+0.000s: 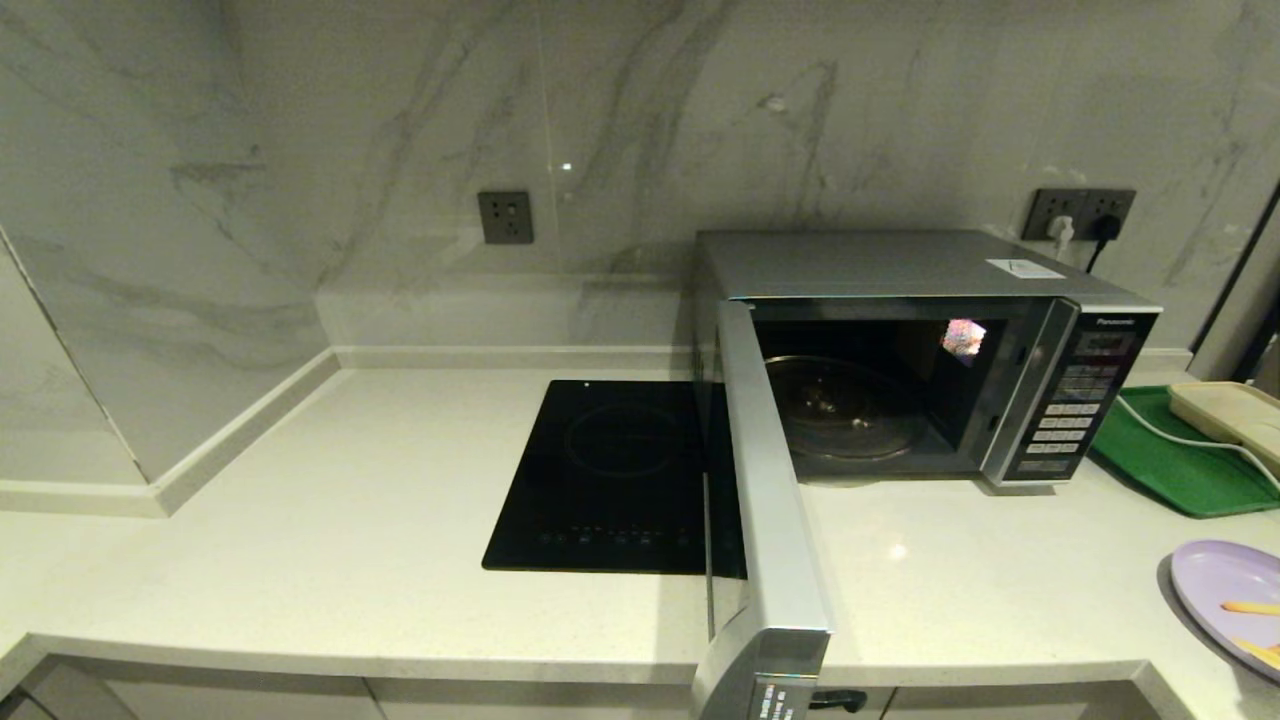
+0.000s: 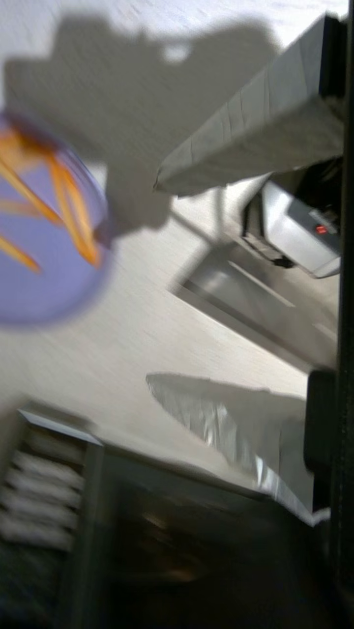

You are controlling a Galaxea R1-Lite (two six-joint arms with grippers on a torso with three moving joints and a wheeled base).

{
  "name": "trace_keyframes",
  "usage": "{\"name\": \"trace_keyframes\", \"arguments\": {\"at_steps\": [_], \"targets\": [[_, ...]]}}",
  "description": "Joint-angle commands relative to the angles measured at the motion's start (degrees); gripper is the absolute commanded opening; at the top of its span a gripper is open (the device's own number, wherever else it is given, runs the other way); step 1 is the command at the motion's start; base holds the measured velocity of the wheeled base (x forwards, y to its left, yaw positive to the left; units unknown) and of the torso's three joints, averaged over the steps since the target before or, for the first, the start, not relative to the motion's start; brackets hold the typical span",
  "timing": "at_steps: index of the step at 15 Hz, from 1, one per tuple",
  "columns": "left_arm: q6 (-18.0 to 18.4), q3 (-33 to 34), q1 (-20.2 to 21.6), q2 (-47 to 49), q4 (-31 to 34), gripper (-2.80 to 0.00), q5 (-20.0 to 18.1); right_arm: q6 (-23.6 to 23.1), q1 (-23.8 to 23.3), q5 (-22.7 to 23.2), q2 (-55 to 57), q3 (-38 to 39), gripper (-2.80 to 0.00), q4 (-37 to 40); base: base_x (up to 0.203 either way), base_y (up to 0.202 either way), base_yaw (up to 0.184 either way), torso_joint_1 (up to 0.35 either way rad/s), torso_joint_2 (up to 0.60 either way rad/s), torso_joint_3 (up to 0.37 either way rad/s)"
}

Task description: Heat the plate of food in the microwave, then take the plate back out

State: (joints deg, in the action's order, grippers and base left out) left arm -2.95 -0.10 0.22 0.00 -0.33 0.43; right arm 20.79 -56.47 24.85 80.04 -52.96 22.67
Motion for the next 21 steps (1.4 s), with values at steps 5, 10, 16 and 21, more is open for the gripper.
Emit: {"name": "trace_keyframes", "arguments": {"at_steps": [5, 10, 16, 21], "targets": [[-0.04, 0.01, 0.01, -0.06, -0.02, -2.8, 0.01, -7.78, 17.05, 9.78, -22.21, -16.57, -2.8, 47.75, 0.0, 0.0, 0.0, 0.0, 0.0, 0.0], [-0.04, 0.01, 0.04, -0.04, -0.02, -2.8, 0.01, -7.61, 24.32, 14.56, -19.51, -29.58, -2.8, 61.67, 0.0, 0.0, 0.0, 0.0, 0.0, 0.0], [-0.04, 0.01, 0.04, 0.0, -0.02, -2.8, 0.01, -4.49, 26.42, 14.38, -2.76, -48.26, -2.8, 62.07, 0.0, 0.0, 0.0, 0.0, 0.0, 0.0], [-0.04, 0.01, 0.04, -0.02, -0.02, -2.8, 0.01, 1.83, 47.82, 0.05, 9.5, -59.51, -2.8, 56.03, 0.0, 0.0, 0.0, 0.0, 0.0, 0.0]]}}
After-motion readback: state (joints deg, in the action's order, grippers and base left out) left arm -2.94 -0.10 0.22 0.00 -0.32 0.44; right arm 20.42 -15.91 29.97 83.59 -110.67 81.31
